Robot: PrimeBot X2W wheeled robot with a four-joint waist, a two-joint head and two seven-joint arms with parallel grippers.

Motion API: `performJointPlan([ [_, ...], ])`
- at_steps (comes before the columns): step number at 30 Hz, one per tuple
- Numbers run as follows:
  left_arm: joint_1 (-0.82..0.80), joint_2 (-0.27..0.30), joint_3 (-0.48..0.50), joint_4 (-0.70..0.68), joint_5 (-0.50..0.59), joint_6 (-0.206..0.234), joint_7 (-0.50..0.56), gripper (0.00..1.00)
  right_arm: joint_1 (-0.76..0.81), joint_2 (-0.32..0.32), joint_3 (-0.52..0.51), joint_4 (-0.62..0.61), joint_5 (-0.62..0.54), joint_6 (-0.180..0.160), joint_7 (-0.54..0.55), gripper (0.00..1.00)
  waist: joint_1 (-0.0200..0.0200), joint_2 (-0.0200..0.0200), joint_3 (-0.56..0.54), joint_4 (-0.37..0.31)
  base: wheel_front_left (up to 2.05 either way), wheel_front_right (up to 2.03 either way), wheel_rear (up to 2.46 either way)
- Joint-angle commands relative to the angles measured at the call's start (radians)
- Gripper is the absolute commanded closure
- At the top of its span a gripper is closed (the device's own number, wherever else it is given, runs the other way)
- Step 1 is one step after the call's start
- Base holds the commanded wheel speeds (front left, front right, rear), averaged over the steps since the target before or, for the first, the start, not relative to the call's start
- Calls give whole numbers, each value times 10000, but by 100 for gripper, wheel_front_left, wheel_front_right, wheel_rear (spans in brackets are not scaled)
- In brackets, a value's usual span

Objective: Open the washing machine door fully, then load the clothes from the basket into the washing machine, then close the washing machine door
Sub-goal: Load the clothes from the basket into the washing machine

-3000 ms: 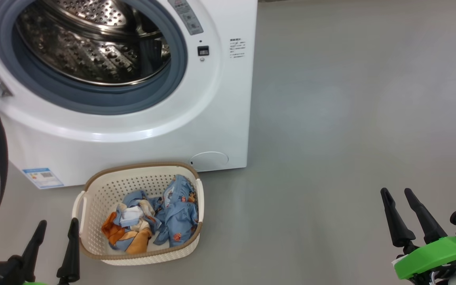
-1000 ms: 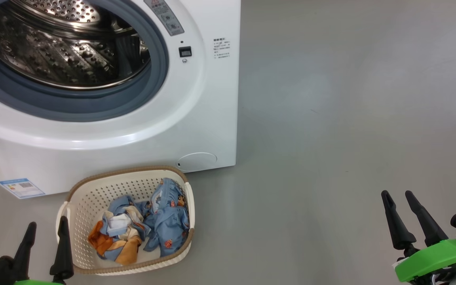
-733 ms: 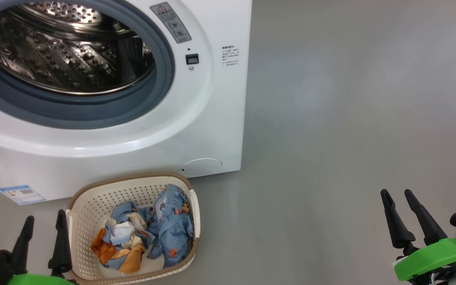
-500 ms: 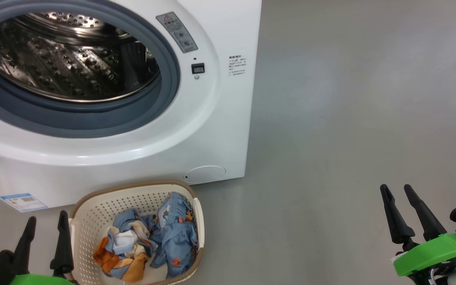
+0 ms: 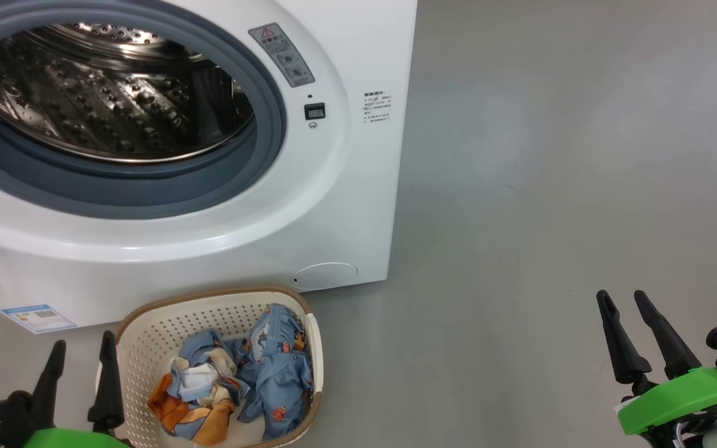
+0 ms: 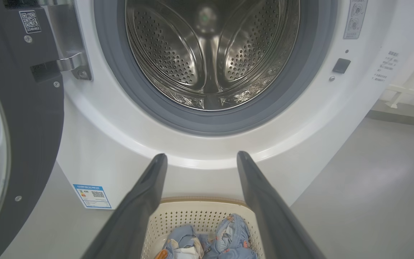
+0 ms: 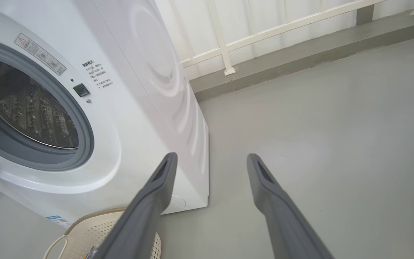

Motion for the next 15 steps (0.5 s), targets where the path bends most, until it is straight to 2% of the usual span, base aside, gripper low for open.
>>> performJointPlan([
  [1, -335, 130, 304, -130, 104, -15, -53, 0, -146, -135, 170, -225, -105, 14, -132, 0, 0, 0, 23, 8, 0, 0, 0],
  [15, -524, -336, 91, 699, 206, -15, -53, 0, -324, -118, 162, -291, -197, 14, -132, 0, 0, 0, 526, 60, 0, 0, 0],
])
